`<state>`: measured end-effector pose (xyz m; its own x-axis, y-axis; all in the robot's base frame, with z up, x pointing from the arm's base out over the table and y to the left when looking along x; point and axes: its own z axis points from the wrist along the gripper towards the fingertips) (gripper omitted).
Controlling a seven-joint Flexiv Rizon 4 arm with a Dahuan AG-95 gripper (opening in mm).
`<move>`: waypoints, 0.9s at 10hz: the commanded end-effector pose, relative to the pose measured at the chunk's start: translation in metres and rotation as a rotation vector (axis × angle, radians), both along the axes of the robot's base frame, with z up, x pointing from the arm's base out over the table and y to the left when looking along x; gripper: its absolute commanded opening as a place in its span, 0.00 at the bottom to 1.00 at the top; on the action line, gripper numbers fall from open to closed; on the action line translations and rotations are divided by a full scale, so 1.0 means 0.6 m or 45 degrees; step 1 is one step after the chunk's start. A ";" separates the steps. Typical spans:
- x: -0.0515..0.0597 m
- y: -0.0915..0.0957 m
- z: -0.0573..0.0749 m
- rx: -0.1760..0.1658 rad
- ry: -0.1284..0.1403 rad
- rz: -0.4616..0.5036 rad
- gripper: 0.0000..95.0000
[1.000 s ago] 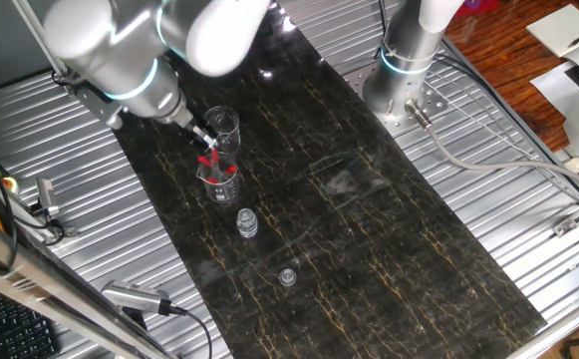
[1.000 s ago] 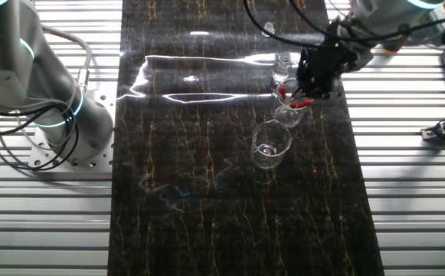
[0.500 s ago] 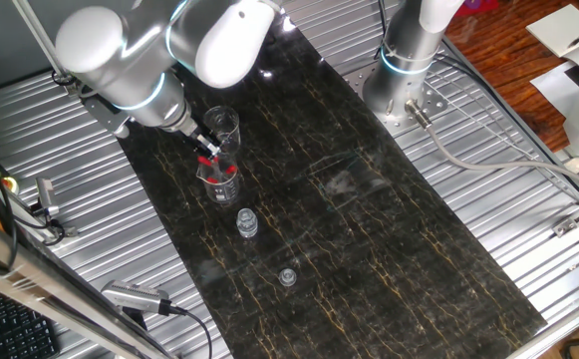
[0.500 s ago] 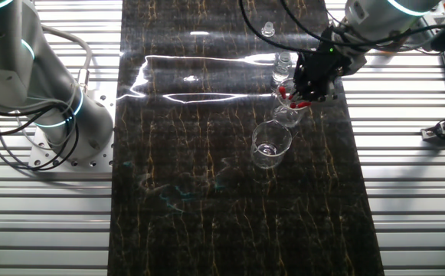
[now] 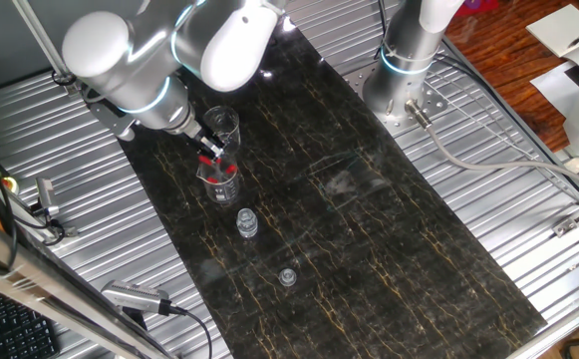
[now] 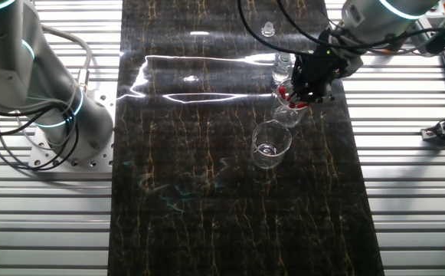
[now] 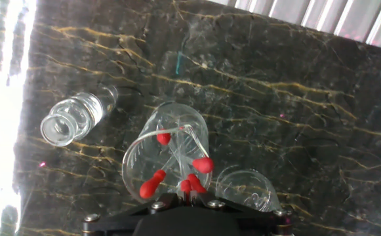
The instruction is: Transfer liquid using a dropper
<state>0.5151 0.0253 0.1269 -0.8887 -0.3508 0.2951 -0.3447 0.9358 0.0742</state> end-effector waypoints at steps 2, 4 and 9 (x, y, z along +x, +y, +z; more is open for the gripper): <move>0.001 0.000 0.000 0.005 0.003 0.014 0.20; 0.001 0.000 0.000 0.006 0.004 0.020 0.20; 0.002 0.007 0.011 0.006 0.007 0.014 0.20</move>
<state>0.5162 0.0310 0.1354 -0.8846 -0.3590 0.2977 -0.3519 0.9327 0.0790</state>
